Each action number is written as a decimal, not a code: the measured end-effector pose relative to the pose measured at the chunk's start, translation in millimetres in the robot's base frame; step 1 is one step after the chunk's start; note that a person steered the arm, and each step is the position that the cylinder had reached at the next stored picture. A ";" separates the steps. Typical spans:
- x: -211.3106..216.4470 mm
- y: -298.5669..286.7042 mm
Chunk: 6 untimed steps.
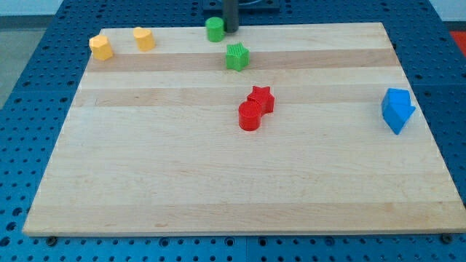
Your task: Push the yellow heart close to the red star
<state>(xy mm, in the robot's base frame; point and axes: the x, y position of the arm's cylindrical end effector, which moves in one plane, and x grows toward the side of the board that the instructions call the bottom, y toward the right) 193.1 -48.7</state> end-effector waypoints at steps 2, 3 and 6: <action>20.0 -84.6; 73.1 -106.9; 248.1 -83.7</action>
